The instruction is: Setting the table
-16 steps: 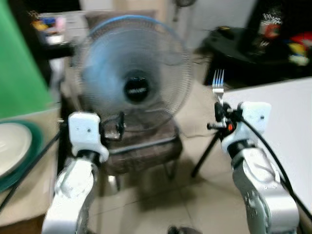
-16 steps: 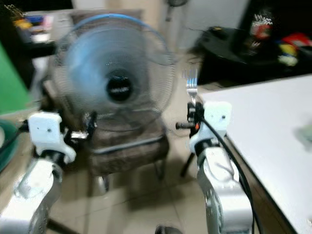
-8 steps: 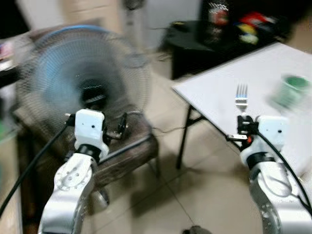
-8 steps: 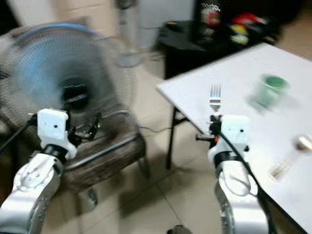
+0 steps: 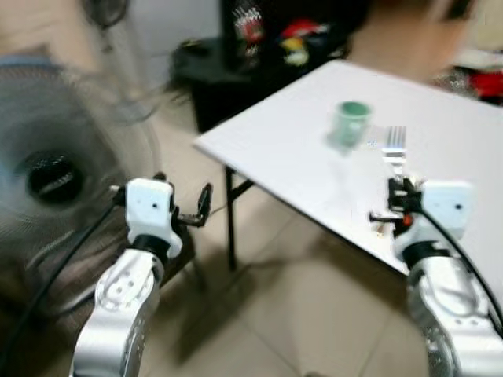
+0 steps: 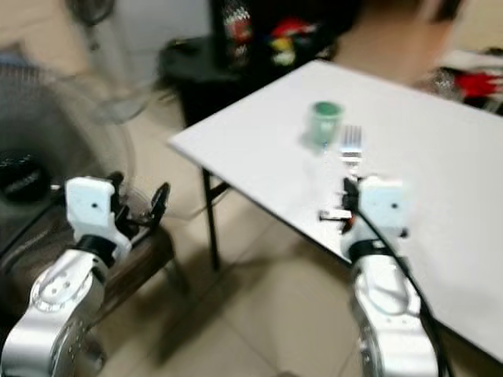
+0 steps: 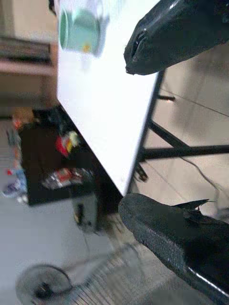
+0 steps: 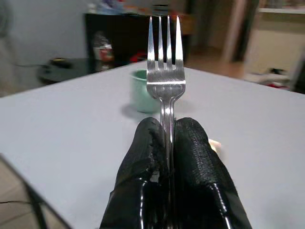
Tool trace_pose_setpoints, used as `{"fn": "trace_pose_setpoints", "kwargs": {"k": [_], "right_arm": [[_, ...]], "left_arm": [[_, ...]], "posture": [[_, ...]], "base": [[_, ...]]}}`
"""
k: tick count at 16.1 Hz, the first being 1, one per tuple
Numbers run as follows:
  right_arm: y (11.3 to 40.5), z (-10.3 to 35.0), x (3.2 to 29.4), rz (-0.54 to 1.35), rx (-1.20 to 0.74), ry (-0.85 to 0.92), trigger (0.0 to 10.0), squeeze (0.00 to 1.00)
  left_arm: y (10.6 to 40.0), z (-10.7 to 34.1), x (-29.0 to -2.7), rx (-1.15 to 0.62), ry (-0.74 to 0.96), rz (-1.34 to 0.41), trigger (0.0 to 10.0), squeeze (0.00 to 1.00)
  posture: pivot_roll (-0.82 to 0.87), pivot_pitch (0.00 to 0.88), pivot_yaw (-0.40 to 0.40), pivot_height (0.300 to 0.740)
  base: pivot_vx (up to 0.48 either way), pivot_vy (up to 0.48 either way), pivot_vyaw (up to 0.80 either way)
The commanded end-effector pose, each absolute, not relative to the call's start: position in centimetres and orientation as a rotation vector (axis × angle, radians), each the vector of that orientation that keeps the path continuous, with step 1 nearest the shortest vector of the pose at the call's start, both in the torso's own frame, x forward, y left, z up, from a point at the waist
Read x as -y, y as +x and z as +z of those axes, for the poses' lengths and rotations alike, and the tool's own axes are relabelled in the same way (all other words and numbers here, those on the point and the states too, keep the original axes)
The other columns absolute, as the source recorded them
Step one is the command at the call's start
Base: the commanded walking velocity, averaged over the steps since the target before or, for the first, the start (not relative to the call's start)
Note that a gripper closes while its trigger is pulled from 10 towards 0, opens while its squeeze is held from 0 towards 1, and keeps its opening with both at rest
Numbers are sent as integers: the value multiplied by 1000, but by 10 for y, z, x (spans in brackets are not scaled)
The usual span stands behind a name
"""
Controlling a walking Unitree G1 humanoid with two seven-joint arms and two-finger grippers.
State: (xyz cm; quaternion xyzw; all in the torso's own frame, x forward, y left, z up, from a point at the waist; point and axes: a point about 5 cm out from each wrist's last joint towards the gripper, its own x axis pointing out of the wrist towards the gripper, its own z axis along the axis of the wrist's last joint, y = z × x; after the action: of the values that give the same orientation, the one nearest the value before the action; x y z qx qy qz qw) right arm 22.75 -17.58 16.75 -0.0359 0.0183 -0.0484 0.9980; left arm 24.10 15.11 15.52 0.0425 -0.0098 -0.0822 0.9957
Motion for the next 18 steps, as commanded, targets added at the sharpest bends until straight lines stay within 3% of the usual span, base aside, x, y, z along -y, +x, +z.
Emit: {"fn": "trace_pose_setpoints", "kwargs": {"k": [1,3,12,18], "right_arm": [[230,167,169,-47,-57,-28,10000,0],[228,162,172,-56,-103,49,10000,0],[223,160,173,-103,-124,82,10000,0],[227,160,168,-79,-133,77,10000,0]], "left_arm": [[241,158,-158,27,102,-144,10000,0],[243,162,-154,43,102,-184,10000,0],[255,163,-150,39,113,-225,10000,0],[256,162,-157,32,108,-189,10000,0]], "posture": [[-8,0,37,740],[-9,0,47,740],[-42,0,95,740],[-40,0,89,740]], "base": [[0,0,-800],[0,293,-800],[0,347,-800],[0,-320,-750]]}}
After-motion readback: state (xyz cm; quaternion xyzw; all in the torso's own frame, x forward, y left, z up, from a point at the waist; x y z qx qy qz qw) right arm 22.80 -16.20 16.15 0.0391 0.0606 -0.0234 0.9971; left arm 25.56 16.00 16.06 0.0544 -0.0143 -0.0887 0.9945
